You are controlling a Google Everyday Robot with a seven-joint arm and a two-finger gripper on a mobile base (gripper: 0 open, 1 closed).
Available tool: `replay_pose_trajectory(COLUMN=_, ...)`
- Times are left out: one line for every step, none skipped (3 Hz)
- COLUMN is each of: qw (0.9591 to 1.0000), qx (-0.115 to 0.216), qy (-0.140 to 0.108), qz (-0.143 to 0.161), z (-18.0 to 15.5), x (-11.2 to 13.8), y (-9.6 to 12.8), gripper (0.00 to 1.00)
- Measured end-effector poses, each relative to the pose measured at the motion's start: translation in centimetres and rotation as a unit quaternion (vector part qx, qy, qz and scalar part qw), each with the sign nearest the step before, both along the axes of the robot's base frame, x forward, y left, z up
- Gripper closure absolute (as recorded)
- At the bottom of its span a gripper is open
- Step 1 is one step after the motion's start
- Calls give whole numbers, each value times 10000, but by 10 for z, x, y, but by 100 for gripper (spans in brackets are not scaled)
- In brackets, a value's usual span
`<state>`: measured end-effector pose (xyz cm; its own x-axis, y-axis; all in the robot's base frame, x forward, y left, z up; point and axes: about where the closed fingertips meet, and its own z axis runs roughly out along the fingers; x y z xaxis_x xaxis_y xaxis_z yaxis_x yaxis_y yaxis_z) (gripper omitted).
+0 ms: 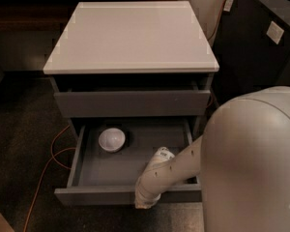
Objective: Close middle drawer
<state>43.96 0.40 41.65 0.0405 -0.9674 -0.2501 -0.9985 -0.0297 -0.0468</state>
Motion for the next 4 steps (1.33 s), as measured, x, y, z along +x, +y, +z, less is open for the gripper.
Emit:
replay_pose_trajectory(qw=9999, qx=57, qy=-123, qz=-102, z=0, x=17, y=-6, gripper=100)
replay_pose_trajectory(qw=9996, qx=130, qy=-198, qz=-130, z=-1, x=37, y=-7, gripper=100)
replay_pose_trajectory(qw=9995, qx=188, qy=-220, qz=-127, z=-4, x=52, y=-8, gripper=100)
replay_pose_trajectory(qw=9994, qx=246, qy=-220, qz=-117, z=-6, x=67, y=-7, gripper=100)
